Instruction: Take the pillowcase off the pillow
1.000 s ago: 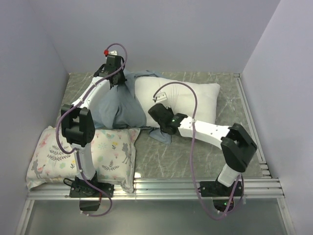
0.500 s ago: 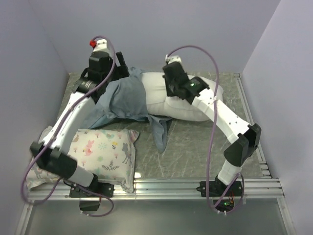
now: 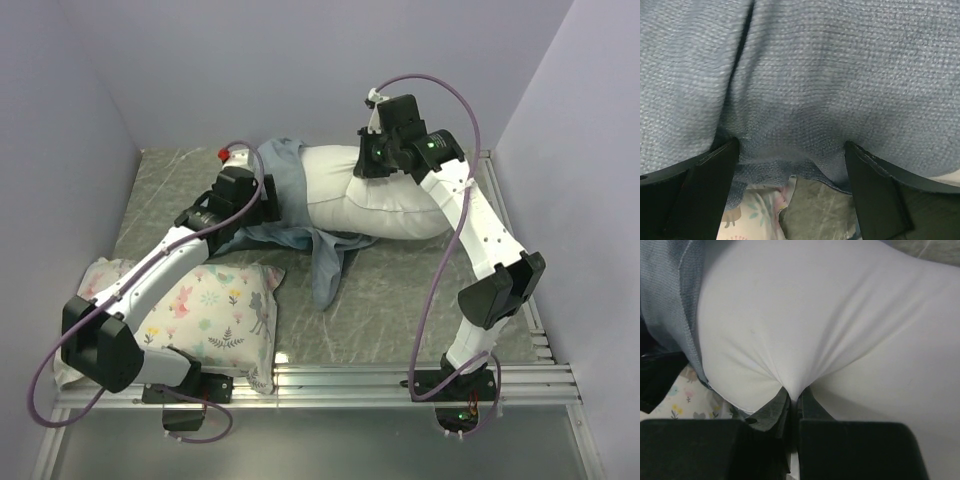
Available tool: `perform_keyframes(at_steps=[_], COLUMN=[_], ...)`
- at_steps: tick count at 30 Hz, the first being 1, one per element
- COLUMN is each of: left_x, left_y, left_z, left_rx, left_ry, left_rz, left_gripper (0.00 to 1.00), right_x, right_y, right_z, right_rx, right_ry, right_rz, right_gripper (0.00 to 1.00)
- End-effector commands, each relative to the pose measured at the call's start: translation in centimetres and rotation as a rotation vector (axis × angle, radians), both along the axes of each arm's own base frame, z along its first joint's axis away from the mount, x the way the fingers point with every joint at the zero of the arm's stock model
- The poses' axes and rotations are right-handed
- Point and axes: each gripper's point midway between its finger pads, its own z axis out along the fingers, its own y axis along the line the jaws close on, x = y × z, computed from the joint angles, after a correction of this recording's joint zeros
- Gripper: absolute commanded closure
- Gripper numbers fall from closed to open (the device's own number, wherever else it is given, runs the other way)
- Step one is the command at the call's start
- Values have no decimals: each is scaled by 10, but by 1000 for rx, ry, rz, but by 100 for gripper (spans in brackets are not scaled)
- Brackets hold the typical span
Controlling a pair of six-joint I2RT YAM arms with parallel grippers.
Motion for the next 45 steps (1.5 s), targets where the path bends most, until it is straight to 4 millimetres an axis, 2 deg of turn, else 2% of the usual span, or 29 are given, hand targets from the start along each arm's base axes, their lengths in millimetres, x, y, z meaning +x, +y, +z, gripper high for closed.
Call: perform_keyframes(at_steps=[1,5,8,9,10,12,14,15,16,17,18,20,21,22,23,24,25,27,28,29,30,33,34,35,37,38,41,42,45], left_x=[6,23,40,42,43,41,31,28,18,15,15,15,16,33,34,53,59,71,83,88,98,110,117,118,126,127,139,140,149], left_y=[-6,1,4,6,10,19,30,32,37,39,38,34,26,13,7,-10,-18,-34,-50,-59,-68,-78,-81,-83,-88,-86,-84,-87,-93], left_z=[2,-10,-1,10,18,43,75,101,113,125,156,167,194,180,192,168,161,156,129,127,107,75,54,41,25,14,7,6,-6], left_rx=[-45,-19,22,27,31,44,62,52,72,97,75,108,75,105,111,139,148,147,156,147,156,172,189,197,190,183,100,70,25], left_ry=[-16,-6,-25,-38,-51,-103,-168,-211,-214,-228,-276,-264,-300,-254,-255,-196,-176,-156,-98,-93,-60,-10,25,49,55,73,79,87,115], left_rz=[31,127,168,177,196,223,238,246,242,229,226,181,146,116,88,52,34,-18,-59,-78,-94,-110,-110,-110,-104,-92,-75,-88,-98], left_gripper=[8,12,65,92,100,100,100,100,100,100,100,100,100,100,100,100,100,100,100,100,99,99,99,99,99,98,94,92,89], right_x=[3,-2,-8,-9,-14,-20,-27,-30,-41,-44,-48,-46,-42,-30,-24,-15,-4,15,25,32,45,58,64,67,74,77,79,73,59], right_y=[32,35,33,30,28,23,22,20,20,21,17,16,14,5,8,6,-1,1,-4,-6,-9,-21,-30,-34,-49,-54,-78,-84,-96], right_z=[80,86,95,97,103,111,114,118,128,132,139,138,134,123,104,88,71,14,-5,-31,-66,-105,-112,-109,-90,-73,-13,15,71], right_rx=[220,254,262,261,266,265,273,283,308,324,339,364,383,393,412,431,436,453,459,455,425,349,310,291,233,215,167,174,190], right_ry=[-189,-195,-212,-217,-233,-252,-259,-265,-285,-295,-308,-297,-274,-240,-197,-158,-129,-7,32,82,149,193,181,163,84,38,-135,-200,-350], right_rz=[101,117,120,114,116,115,128,134,159,174,173,183,176,156,170,142,115,95,70,52,11,-67,-120,-146,-206,-231,-332,-347,-381], right_gripper=[100,100,100,100,100,100,100,100,100,100,100,100,100,100,100,100,100,98,97,96,94,73,66,53,40,37,28,27,22])
